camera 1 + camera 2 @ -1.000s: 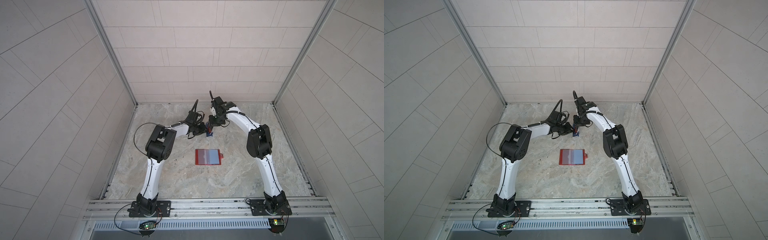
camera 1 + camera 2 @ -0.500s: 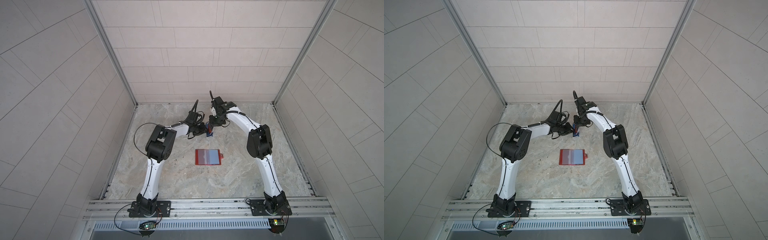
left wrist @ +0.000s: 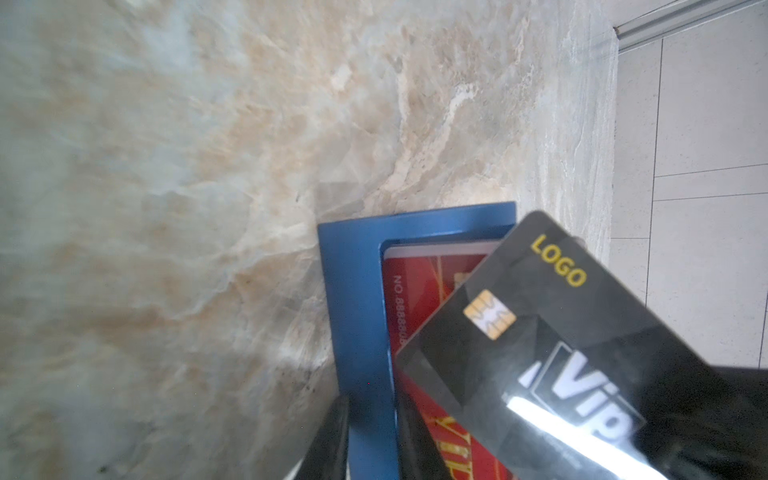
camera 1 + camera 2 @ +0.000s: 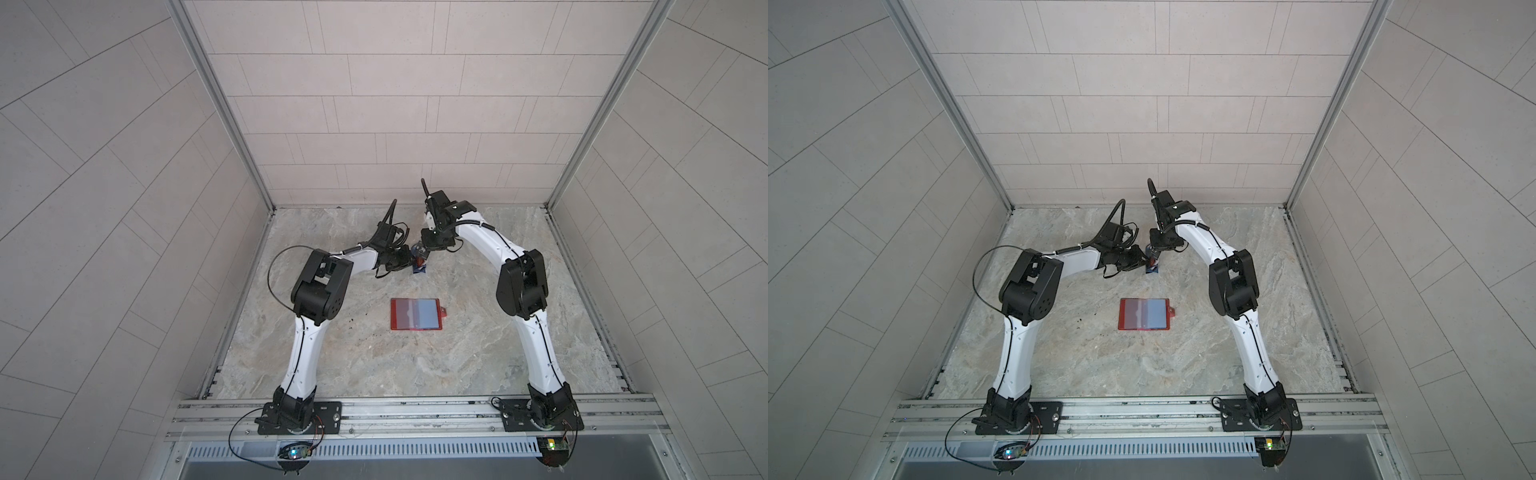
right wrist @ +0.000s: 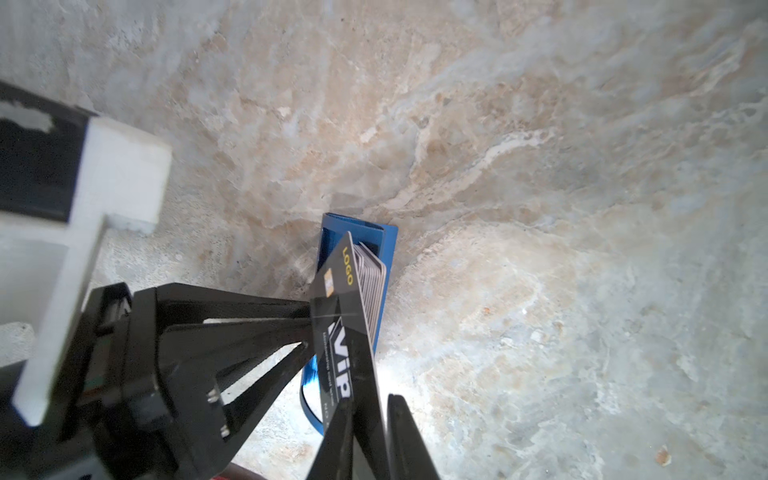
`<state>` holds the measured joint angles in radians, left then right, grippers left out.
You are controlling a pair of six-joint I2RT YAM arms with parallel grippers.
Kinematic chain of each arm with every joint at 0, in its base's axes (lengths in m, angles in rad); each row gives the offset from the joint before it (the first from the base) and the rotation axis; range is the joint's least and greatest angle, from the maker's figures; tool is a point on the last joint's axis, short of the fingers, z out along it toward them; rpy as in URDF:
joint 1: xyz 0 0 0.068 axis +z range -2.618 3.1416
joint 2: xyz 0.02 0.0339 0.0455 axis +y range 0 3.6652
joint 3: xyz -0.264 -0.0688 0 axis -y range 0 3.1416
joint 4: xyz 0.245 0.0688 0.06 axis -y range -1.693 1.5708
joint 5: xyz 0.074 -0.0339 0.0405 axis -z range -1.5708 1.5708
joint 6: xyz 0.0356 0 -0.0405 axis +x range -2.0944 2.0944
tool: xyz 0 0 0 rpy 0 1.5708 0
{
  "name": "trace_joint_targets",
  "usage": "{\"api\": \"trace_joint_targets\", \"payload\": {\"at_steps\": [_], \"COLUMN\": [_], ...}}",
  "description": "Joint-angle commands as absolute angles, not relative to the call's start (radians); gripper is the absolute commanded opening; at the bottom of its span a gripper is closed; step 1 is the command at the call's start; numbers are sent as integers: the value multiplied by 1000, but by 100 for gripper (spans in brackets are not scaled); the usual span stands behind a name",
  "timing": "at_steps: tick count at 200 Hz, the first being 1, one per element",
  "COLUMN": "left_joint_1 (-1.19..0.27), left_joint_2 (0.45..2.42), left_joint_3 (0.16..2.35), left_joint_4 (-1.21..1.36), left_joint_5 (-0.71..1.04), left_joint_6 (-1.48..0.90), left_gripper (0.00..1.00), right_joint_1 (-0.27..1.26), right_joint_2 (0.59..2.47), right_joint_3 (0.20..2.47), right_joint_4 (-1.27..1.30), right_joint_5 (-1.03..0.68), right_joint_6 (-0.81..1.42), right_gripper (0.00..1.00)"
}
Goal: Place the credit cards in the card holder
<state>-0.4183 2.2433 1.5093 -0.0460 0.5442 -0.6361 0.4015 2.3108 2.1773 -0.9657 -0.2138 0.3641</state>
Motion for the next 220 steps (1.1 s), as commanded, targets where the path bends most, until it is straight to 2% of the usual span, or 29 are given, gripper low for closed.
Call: {"api": "trace_joint_targets", "payload": {"at_steps": [1,27,72,151,189,220], "left_joint_1": [-420,-421,-421,-421,-421,-421], "left_joint_2": [2278,2276,2241,2110,2017,1866], "left_joint_3": [1473,1471,1482,1533,1504,1376], "left_joint_4": [-193,-193,-192,-209,-252,-264], "left_joint_5": [493,499,545,635,617,545], "left_joint_6": [-616,-615,-612,-600,-561,-514], "left_gripper": [24,24,29,50,52,52], "right_joint_1": [399,399,390,313,271,252], "right_joint_2": [2264,2253,2172,1866,1732,1622], "right_joint_3": [2180,2170,2101,1745,1579,1424], "right_joint_4": [-999,-994,-918,-605,-534,-471], "right_joint_5": [-187,-199,-286,-506,-595,-630], "right_joint_6": [359,360,372,438,441,437], "right_gripper": [10,0,0,0,0,0]}}
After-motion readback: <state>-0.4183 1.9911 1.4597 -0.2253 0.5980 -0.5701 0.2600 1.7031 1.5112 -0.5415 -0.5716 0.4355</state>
